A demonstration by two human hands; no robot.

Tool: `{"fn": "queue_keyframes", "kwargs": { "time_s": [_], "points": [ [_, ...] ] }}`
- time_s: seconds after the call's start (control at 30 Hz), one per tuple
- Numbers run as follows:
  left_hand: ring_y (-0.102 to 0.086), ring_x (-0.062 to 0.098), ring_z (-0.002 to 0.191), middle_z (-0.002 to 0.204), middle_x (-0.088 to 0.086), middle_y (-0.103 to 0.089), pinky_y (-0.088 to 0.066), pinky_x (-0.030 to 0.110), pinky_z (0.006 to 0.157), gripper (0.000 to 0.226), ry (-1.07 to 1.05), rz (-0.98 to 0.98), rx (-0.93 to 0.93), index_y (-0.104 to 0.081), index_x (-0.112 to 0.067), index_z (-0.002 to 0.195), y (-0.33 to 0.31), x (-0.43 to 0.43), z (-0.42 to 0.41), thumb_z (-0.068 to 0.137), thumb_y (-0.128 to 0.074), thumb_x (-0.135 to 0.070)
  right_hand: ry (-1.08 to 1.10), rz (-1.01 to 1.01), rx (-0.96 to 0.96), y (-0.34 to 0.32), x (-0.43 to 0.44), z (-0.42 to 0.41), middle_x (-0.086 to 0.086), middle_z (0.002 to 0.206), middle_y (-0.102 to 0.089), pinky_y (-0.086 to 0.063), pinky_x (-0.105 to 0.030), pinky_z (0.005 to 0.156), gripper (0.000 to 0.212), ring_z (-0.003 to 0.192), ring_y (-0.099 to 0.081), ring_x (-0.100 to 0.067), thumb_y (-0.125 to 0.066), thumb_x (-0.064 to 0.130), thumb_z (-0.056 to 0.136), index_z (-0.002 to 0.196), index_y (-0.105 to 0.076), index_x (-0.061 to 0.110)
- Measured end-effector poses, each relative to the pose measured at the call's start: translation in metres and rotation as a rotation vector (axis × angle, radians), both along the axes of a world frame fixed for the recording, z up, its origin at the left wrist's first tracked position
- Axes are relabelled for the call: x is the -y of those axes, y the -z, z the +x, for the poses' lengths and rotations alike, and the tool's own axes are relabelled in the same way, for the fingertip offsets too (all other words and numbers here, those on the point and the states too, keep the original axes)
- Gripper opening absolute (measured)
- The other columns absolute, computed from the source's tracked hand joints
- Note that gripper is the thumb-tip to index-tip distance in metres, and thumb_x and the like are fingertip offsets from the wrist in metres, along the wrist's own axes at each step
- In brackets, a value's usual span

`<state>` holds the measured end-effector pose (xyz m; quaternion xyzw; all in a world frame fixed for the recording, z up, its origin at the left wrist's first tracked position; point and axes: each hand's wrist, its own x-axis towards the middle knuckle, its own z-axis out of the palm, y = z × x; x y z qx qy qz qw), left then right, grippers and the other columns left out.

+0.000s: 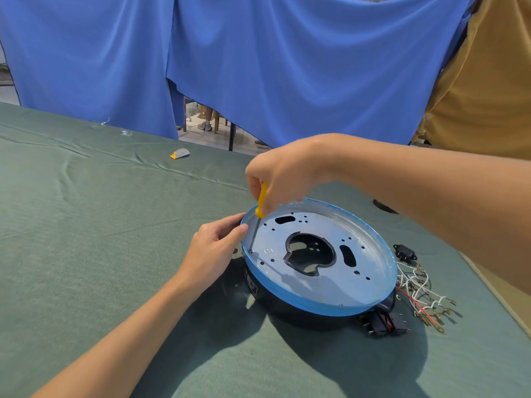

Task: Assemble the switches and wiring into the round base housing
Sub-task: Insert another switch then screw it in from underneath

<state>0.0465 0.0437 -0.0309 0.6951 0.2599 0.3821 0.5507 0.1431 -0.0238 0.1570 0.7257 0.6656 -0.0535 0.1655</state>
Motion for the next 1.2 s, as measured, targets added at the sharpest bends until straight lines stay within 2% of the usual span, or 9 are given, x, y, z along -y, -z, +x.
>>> {"fn": "queue_keyframes", "kwargs": {
  "time_s": [0.2, 0.37, 0.47, 0.57, 0.63, 0.7, 0.9, 1.03, 1.2],
  "points": [
    [-0.069, 0.016, 0.103, 0.104, -0.011, -0.075, -0.053, 0.053, 0.092, 0.04, -0.011, 0.003, -0.008, -0.07, -0.027, 0.119, -0.003, 0.003, -0.001, 0.083, -0.056, -0.037, -0.01, 0.083, -0.038, 0.01, -0.003, 0.0, 0.003, 0.048, -0.064, -0.045, -0.019, 0.048, 0.038, 0.037, -0.052, -0.009, -0.057, 0.031, 0.094, 0.063, -0.063, 0.009],
    [-0.069, 0.013, 0.103, 0.104, -0.012, -0.075, -0.054, 0.05, 0.092, 0.034, -0.011, 0.027, -0.028, -0.07, -0.025, 0.121, -0.002, 0.003, -0.002, 0.09, -0.057, -0.031, 0.098, -0.124, -0.047, 0.005, 0.003, 0.005, 0.004, 0.055, -0.069, -0.043, -0.018, 0.045, 0.046, 0.041, -0.055, -0.008, -0.054, 0.051, 0.093, 0.078, -0.067, 0.011],
    [-0.067, 0.009, 0.105, 0.109, -0.011, -0.073, -0.056, 0.045, 0.09, 0.048, -0.041, -0.003, -0.027, -0.069, -0.021, 0.123, -0.003, 0.005, -0.002, 0.084, -0.055, -0.044, 0.166, -0.006, -0.077, 0.0, 0.018, 0.025, 0.008, 0.052, -0.066, -0.044, -0.02, 0.048, 0.042, 0.043, -0.055, -0.006, -0.057, 0.051, 0.091, 0.073, -0.068, 0.014],
    [-0.07, 0.019, 0.095, 0.097, 0.002, -0.075, -0.057, 0.048, 0.085, 0.034, -0.2, -0.032, -0.044, -0.074, -0.012, 0.103, 0.0, 0.003, -0.003, 0.093, -0.056, -0.039, 0.458, 0.339, -0.583, 0.01, 0.039, 0.048, 0.002, 0.059, -0.065, -0.05, -0.02, 0.052, 0.038, 0.053, -0.056, -0.011, -0.063, 0.043, 0.091, 0.081, -0.069, 0.007],
    [-0.071, 0.026, 0.071, 0.081, 0.016, -0.071, -0.06, 0.048, 0.074, 0.026, -0.324, -0.125, -0.133, -0.068, -0.003, 0.085, 0.002, -0.007, -0.003, 0.096, -0.053, -0.022, 0.706, 0.458, -1.141, 0.027, 0.055, 0.052, 0.0, 0.069, -0.067, -0.056, -0.034, 0.072, 0.024, 0.069, -0.062, -0.016, -0.064, 0.033, 0.093, 0.093, -0.067, 0.01],
    [-0.067, 0.02, 0.052, 0.072, 0.015, -0.069, -0.061, 0.037, 0.057, 0.02, -0.324, -0.226, -0.268, -0.065, -0.006, 0.081, 0.002, -0.013, -0.004, 0.093, -0.048, -0.008, 0.831, 0.475, -1.448, 0.049, 0.067, 0.05, 0.0, 0.077, -0.072, -0.049, -0.052, 0.089, 0.017, 0.086, -0.067, -0.021, -0.062, 0.029, 0.094, 0.096, -0.065, 0.012],
    [-0.068, 0.014, 0.052, 0.079, 0.012, -0.07, -0.053, 0.022, 0.048, 0.019, -0.175, -0.171, -0.417, -0.067, -0.007, 0.085, 0.001, -0.003, -0.002, 0.094, -0.05, -0.003, 0.841, 0.571, -1.283, 0.094, 0.061, 0.028, -0.002, 0.116, -0.057, -0.04, -0.047, 0.101, 0.024, 0.114, -0.052, -0.026, -0.051, 0.04, 0.099, 0.105, -0.06, 0.018],
    [-0.062, 0.005, 0.048, 0.072, 0.006, -0.069, -0.051, 0.018, 0.051, 0.022, -0.067, -0.127, -0.443, -0.075, -0.005, 0.087, -0.002, 0.002, -0.002, 0.093, -0.053, -0.003, 0.764, 0.585, -1.098, 0.106, 0.05, 0.023, -0.003, 0.098, -0.056, -0.048, -0.043, 0.095, 0.022, 0.098, -0.056, -0.025, -0.045, 0.042, 0.1, 0.097, -0.056, 0.023],
    [-0.061, 0.016, 0.064, 0.07, 0.005, -0.065, -0.056, 0.025, 0.061, 0.032, -0.011, -0.025, -0.574, -0.071, -0.005, 0.075, -0.009, 0.01, -0.002, 0.087, -0.044, 0.006, 0.702, 0.594, -0.973, 0.119, 0.041, 0.024, 0.0, 0.077, -0.047, -0.052, -0.038, 0.076, 0.022, 0.072, -0.044, -0.014, -0.042, 0.04, 0.101, 0.09, -0.052, 0.023]
  ]
}}
